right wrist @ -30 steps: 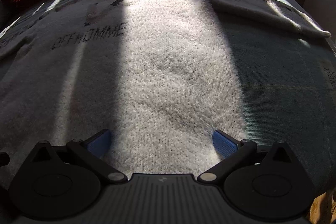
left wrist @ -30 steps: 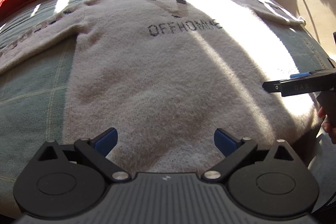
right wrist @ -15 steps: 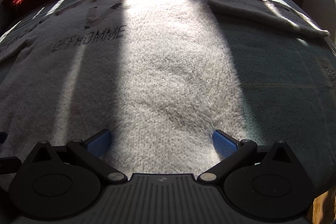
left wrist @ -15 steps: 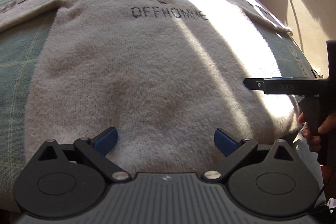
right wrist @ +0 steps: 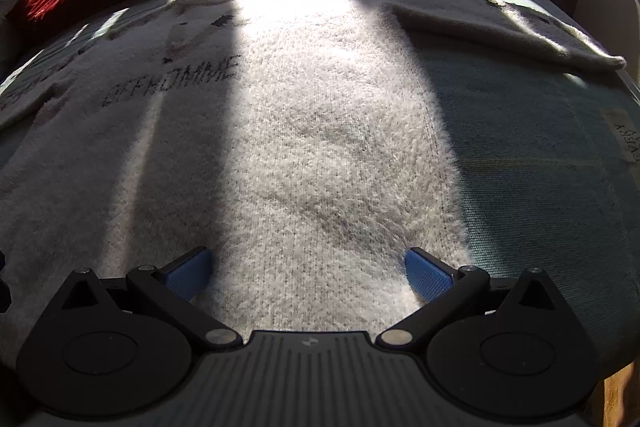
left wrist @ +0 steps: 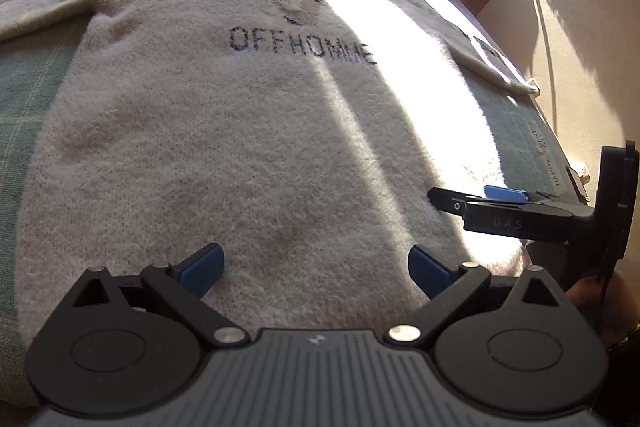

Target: Fold clothes

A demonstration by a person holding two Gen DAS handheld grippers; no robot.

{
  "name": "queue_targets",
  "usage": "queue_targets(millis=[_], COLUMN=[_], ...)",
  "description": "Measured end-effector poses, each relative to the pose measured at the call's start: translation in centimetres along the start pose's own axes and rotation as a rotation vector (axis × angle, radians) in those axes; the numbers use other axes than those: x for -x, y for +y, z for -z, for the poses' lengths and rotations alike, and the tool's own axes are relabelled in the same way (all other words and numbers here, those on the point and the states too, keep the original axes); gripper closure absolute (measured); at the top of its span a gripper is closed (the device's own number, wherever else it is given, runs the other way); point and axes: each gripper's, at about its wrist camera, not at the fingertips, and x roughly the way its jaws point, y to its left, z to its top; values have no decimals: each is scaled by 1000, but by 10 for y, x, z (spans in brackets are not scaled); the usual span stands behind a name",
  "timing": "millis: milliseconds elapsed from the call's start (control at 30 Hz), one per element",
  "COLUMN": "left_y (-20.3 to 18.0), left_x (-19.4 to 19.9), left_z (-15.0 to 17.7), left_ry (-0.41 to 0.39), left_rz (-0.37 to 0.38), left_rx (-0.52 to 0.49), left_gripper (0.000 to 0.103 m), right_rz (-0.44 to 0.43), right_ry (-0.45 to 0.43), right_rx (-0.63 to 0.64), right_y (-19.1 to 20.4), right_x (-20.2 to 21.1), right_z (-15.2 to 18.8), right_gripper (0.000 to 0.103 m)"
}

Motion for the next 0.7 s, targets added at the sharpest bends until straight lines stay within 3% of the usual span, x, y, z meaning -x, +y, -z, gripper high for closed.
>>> queue_targets(millis=[133,267,400,500,700], left_y=[-10,-8,0,14,32], left_x=[-7,7,24,22,-10], left_z=[20,36,11,-16,-36], left_ry=[45,99,3,-62,-51], left_rz=[-12,24,-52,-50,-75], left_rx=[-44,-59,-67,-12,49], left_gripper=[5,5,5,5,5], right_rz=[-7,-4,1,5,4], right_ry=[-1,-5,-9,-15,-20], right_rx=[-4,-1,-3,0,-1], right_y=[-1,0,1,2,1], right_x=[1,1,1,1,1], right_z=[0,1,2,3,3], right_gripper=[0,0,0,0,0])
